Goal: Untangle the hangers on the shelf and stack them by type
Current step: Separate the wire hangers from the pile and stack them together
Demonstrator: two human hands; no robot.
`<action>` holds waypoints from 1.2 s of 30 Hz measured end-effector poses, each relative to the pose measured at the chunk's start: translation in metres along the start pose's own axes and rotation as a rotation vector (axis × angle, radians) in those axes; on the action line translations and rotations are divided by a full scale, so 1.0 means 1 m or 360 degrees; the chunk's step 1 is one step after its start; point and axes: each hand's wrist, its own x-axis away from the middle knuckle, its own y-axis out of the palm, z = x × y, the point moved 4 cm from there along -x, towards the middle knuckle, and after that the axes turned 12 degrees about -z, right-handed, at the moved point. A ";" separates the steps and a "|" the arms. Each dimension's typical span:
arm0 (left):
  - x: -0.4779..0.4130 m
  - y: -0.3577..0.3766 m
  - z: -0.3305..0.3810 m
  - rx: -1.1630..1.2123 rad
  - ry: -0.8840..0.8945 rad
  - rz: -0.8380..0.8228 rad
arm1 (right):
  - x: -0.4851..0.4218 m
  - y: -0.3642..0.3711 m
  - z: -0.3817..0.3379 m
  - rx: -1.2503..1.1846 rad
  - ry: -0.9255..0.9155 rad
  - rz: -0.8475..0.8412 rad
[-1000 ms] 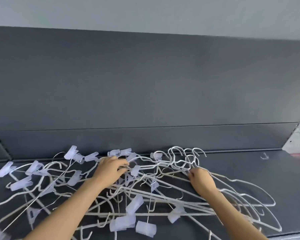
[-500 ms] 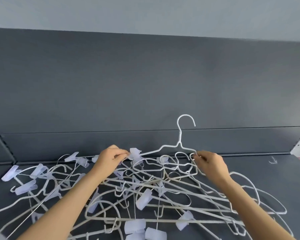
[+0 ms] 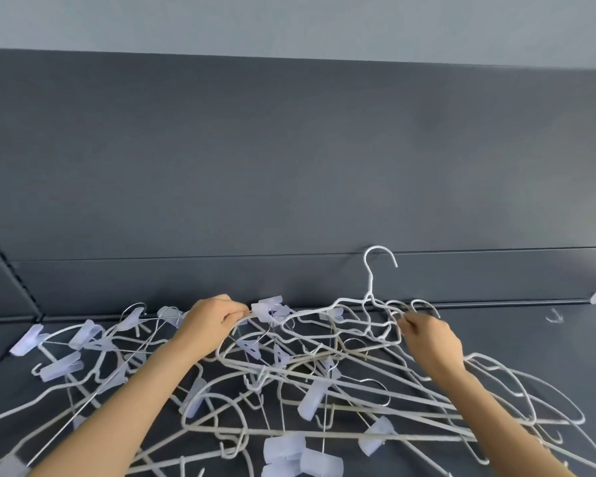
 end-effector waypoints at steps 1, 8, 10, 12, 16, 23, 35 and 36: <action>0.002 -0.002 -0.003 0.0021 0.0014 0.0016 | 0.001 -0.002 -0.003 0.0019 -0.0044 0.0017; 0.013 -0.022 -0.018 0.0275 0.0064 0.0178 | 0.002 -0.033 -0.012 0.0006 -0.0247 0.0207; 0.018 -0.024 -0.019 0.0285 0.0079 0.0192 | -0.002 -0.039 -0.004 -0.0023 -0.0176 0.0257; 0.021 -0.020 -0.021 0.0247 0.0082 0.0128 | -0.005 -0.045 0.008 -0.0098 -0.0114 0.0301; 0.026 0.000 -0.026 0.0089 0.0042 -0.0116 | -0.005 -0.050 0.026 -0.0239 -0.0102 0.0244; 0.014 0.009 -0.030 0.0002 -0.0304 -0.0198 | -0.018 -0.050 0.067 -0.0175 0.0053 -0.0098; -0.030 0.055 0.063 -0.0054 -0.0001 -0.0108 | -0.013 0.008 0.095 0.0136 0.0223 -0.0334; -0.032 0.056 0.066 -0.0043 0.0008 -0.0102 | -0.014 0.007 0.095 0.0079 0.0222 -0.0274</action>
